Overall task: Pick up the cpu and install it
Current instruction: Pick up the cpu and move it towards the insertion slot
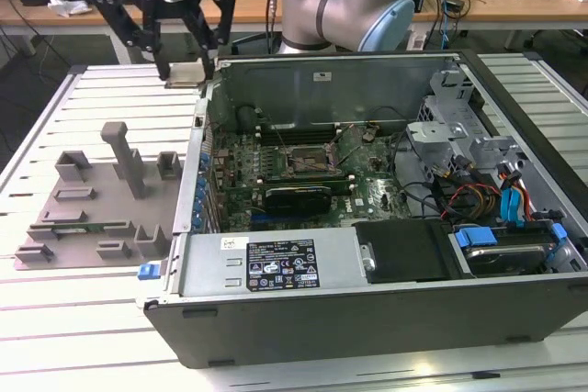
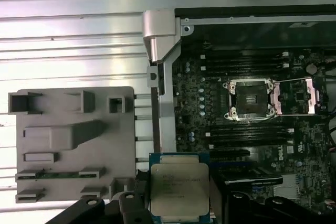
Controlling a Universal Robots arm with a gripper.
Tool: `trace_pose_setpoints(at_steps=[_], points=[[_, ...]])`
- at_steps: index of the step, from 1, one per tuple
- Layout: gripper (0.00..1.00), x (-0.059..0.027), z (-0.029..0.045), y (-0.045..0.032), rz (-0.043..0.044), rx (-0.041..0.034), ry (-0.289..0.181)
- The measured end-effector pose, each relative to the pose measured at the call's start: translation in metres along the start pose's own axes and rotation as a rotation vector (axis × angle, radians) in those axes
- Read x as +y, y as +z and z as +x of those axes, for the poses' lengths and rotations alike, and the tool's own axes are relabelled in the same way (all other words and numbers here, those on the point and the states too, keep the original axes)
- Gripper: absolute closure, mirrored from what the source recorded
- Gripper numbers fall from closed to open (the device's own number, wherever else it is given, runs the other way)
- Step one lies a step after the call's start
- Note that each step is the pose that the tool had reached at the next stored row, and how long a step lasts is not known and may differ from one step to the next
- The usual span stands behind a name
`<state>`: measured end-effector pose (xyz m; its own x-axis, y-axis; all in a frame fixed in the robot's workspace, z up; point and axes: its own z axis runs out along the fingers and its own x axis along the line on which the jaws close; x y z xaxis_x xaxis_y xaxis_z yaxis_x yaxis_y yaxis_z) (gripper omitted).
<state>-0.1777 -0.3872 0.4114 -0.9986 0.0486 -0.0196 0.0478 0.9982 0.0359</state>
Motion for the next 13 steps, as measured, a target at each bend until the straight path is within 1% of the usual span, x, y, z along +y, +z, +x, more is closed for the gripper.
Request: trace_pose_setpoints(at_steps=[1,2,6,7,9,10,11,13], points=[[0.46,0.0004,-0.0093,0.0003,-0.0001,0.0,0.0],[0.46,0.0007,-0.0149,0.0004,-0.0002,-0.0001,0.0],[0.46,0.0015,-0.0313,0.0007,-0.0001,0.0,0.0],[0.46,0.0018,-0.0372,0.0008,0.0,0.0001,0.0],[0.46,0.0022,-0.0453,0.001,0.0,0.0001,0.0],[0.46,0.0024,-0.0505,0.0011,-0.0001,0.0001,0.0],[0.46,0.0028,-0.0582,0.0013,-0.0001,0.0001,0.0],[0.46,0.0034,-0.0709,0.0016,-0.0001,0.0001,0.0]])
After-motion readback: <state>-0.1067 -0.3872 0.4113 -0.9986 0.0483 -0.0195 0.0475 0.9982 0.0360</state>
